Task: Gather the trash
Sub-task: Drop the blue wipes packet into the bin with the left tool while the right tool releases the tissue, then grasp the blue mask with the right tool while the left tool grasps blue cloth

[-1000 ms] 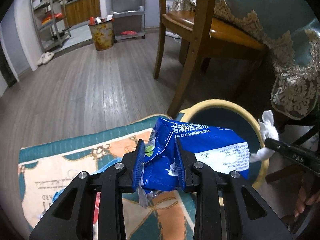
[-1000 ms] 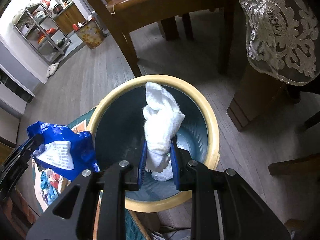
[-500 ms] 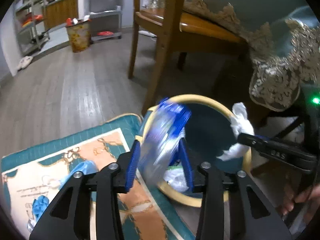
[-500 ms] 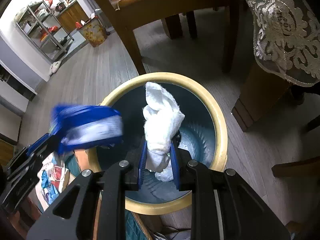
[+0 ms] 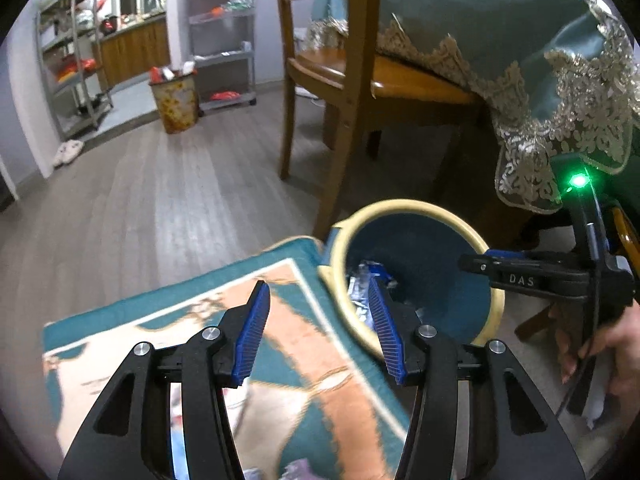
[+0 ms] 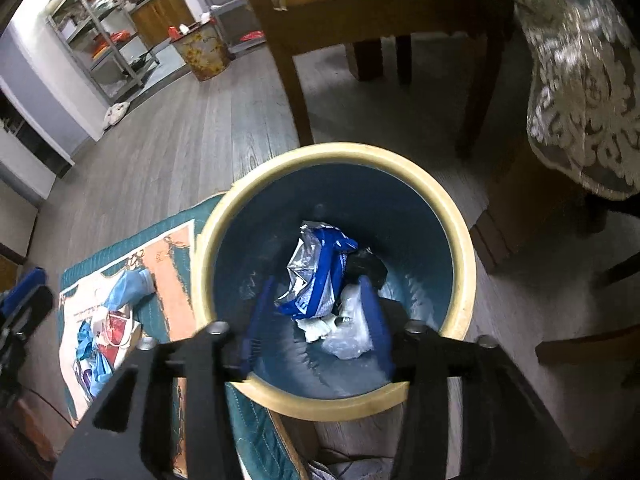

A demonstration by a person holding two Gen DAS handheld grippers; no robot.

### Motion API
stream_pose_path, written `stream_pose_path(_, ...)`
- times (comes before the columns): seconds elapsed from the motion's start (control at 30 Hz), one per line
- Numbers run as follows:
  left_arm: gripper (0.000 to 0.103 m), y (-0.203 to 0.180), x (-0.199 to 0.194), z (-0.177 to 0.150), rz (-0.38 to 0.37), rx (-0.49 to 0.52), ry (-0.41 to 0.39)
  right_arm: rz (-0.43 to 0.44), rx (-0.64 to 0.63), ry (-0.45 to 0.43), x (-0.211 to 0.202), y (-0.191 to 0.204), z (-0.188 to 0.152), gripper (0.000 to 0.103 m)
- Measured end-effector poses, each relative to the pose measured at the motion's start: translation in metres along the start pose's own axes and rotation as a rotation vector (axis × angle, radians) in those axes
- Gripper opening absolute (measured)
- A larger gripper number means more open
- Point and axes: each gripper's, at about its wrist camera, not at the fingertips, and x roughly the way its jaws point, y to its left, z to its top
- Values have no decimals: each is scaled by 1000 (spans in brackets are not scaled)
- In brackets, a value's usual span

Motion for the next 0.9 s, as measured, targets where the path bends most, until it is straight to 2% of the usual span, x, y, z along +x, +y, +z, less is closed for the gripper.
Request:
stream_pose_path(0.17, 53, 37, -46, -9, 50, -36, -32, 0, -54, -21, -10, 27, -4, 62)
stream_pose_path(0.23, 55, 48, -60, -14, 70, -42, -41, -1, -75, -27, -14, 40, -6, 74)
stream_pose_path(0.3, 57, 63, -79, -23, 98, -40, -52, -4, -101, -46, -19, 55, -10, 81)
stream_pose_path(0.37, 66, 77, -93, -32, 129, -39, -55, -6, -127, -57, -24, 70, -13, 85)
stream_pose_path(0.43, 67, 93, -104, -42, 156, -50, -50, 1, -159, -64, -26, 86, -18, 92)
stream_pose_path(0.5, 67, 115, -114, -55, 178, -93, -46, 4, -191, -68, -27, 102, -24, 95)
stream_pose_path(0.53, 72, 125, -116, -60, 184, -118, -44, 1, -207, -69, -26, 111, -26, 96)
stream_pose_path(0.57, 82, 133, -118, -64, 192, -140, -41, 5, -217, -65, -25, 118, -29, 97)
stream_pose_path(0.9, 87, 206, -113, -94, 207, -332, -36, 65, -158, -8, -3, 166, -42, 97)
